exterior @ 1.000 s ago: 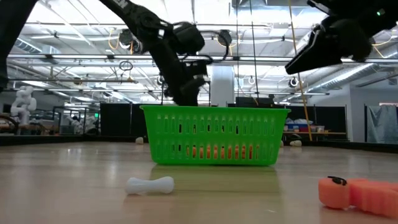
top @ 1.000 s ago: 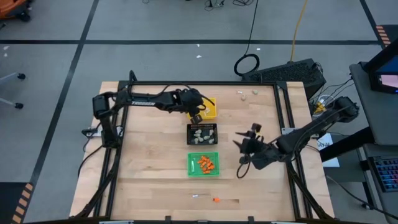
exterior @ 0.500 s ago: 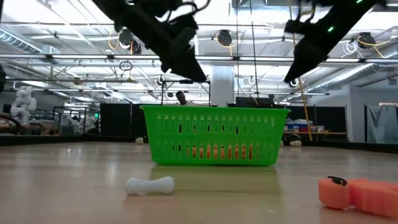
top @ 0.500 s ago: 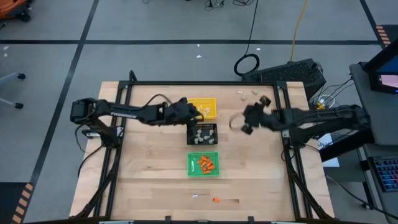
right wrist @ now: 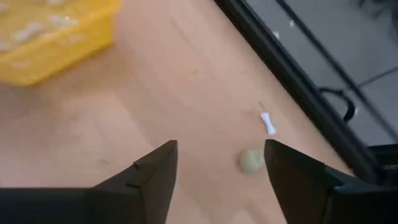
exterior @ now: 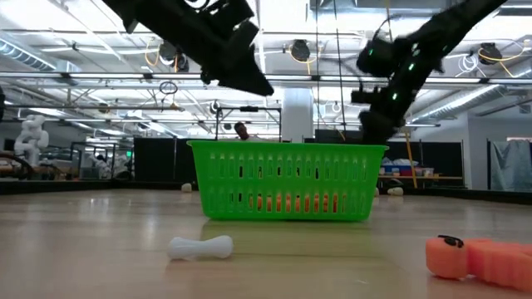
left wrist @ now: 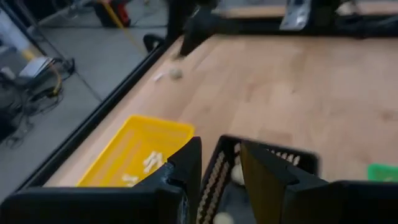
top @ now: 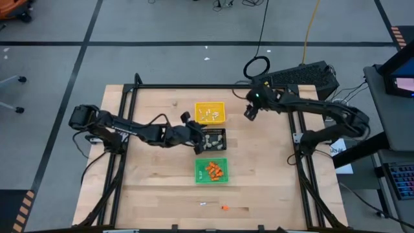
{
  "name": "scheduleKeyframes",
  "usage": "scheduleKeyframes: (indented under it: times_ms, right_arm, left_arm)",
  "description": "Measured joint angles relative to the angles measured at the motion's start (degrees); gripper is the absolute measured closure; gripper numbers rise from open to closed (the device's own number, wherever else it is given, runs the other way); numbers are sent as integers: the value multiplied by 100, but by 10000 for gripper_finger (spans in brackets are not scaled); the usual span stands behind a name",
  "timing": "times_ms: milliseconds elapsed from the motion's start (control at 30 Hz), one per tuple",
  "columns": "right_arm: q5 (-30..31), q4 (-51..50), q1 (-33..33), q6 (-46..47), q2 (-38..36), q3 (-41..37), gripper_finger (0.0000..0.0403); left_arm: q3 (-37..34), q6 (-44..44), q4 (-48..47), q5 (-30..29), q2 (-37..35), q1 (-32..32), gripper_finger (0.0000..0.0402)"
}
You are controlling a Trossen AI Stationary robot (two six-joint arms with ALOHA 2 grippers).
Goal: Sort Halloween decoration
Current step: Put the gray skull toy into the black basket
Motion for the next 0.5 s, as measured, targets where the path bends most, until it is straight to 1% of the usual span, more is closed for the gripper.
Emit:
scheduleKeyframes:
  times_ms: [100, 267, 400, 500]
  right_arm:
    - [-257, 180, -306, 184, 493, -1, 160]
    - [-237, 410, -614, 1113, 1126, -9, 131]
    - [-82, 820, -677, 1240, 1325, -4, 113]
    - [31, 860, -756, 1320, 1380, -2, 109]
  left_arm:
    - [2, 140, 253, 13, -1, -137, 288]
    - [0, 258, 147, 9, 2, -288, 288]
    - [0, 295, 177, -5, 2, -314, 288]
    - [0, 295, 183, -15, 2, -314, 288]
